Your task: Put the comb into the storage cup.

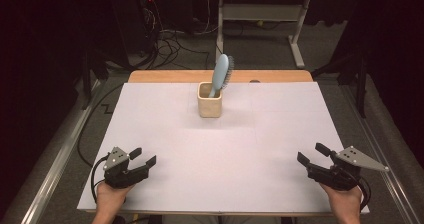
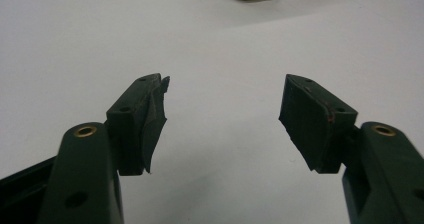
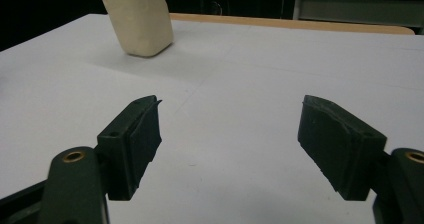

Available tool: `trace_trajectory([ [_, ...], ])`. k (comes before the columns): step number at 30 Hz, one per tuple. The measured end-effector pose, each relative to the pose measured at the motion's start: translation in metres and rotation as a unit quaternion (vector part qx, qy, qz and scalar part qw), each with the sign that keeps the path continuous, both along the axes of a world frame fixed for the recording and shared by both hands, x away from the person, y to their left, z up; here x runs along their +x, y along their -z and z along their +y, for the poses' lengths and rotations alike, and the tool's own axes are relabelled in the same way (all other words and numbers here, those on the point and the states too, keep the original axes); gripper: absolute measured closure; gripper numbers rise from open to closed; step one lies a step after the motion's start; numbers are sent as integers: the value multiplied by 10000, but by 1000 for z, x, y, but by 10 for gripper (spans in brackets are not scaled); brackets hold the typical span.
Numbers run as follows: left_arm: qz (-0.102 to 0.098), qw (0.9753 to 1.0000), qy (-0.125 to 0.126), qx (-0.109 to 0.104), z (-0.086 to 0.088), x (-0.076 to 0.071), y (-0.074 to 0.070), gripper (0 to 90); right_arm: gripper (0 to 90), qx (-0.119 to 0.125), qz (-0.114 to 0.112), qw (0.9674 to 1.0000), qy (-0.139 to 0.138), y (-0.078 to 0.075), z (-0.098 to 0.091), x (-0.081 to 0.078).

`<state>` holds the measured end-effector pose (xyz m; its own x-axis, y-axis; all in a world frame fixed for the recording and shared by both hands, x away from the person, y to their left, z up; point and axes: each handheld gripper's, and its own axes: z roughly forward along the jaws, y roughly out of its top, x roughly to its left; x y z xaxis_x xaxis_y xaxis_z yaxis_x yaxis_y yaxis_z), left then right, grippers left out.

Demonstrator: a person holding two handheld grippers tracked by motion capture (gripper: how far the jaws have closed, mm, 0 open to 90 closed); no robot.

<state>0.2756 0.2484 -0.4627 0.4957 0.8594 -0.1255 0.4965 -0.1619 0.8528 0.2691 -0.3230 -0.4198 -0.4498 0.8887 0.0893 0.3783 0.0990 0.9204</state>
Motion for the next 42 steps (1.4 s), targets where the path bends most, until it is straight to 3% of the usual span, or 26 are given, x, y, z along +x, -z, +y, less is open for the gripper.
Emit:
trace_trajectory([
  [25,3,10000,-10,-7,0,0,0,349,245,23,191,9998,108,13,-12,-8],
  [42,9,10000,-13,-9,0,0,0,349,256,62,177,9994,275,22,-19,-6],
])
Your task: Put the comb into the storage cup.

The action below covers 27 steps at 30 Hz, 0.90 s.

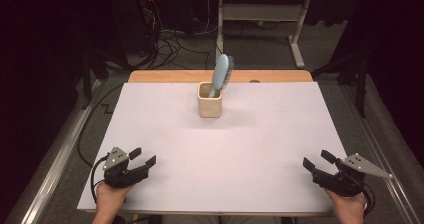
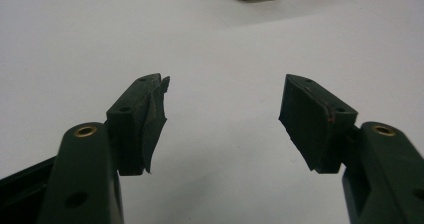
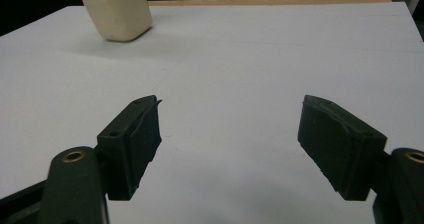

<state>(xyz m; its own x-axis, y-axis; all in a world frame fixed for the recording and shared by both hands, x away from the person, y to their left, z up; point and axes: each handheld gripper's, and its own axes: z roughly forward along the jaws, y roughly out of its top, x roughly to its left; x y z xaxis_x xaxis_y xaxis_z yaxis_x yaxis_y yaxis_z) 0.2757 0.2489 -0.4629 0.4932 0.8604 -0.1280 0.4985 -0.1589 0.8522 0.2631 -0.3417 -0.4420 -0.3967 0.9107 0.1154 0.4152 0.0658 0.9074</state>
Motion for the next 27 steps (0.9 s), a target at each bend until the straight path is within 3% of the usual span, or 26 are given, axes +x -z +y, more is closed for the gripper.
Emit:
trace_trajectory([
  [27,14,10000,-28,-14,1,0,0,349,251,-8,57,9999,148,16,-1,1],
])
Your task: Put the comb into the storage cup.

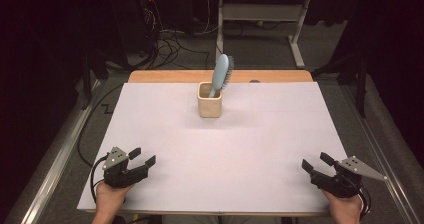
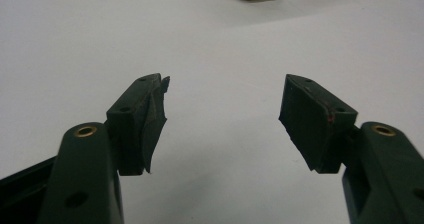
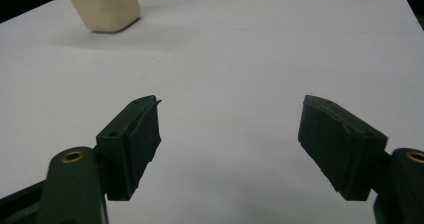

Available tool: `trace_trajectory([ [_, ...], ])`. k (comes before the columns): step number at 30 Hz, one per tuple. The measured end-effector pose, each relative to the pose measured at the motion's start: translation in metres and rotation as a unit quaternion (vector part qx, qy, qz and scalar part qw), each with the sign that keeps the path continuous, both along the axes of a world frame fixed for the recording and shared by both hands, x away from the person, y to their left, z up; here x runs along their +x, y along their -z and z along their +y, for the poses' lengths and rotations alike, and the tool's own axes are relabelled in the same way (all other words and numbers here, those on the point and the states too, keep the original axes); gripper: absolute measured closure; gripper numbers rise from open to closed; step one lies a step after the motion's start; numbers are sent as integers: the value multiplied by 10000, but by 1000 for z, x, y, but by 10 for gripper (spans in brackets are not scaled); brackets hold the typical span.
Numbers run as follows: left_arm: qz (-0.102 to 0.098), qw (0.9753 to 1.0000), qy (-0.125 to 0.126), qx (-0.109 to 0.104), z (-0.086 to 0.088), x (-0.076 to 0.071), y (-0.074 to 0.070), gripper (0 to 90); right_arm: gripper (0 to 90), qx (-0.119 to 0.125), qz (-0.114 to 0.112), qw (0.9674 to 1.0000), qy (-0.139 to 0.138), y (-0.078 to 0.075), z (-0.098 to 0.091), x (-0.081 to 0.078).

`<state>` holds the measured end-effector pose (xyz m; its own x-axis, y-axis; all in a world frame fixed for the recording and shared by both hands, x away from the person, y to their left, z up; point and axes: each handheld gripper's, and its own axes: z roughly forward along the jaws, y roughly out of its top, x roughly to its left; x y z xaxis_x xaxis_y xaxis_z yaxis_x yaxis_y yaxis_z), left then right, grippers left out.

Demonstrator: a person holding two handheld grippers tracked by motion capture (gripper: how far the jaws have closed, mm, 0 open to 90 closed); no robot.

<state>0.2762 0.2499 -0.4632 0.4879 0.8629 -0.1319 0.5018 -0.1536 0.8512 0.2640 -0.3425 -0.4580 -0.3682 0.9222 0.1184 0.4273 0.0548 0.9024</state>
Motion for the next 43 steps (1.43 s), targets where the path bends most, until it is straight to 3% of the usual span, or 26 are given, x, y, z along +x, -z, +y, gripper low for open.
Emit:
trace_trajectory([
  [18,28,10000,-2,-6,0,1,0,349,253,210,16,9998,60,6,-4,-8],
  [43,42,10000,64,61,-1,3,1,349,255,263,-4,9996,104,6,-6,-9],
])
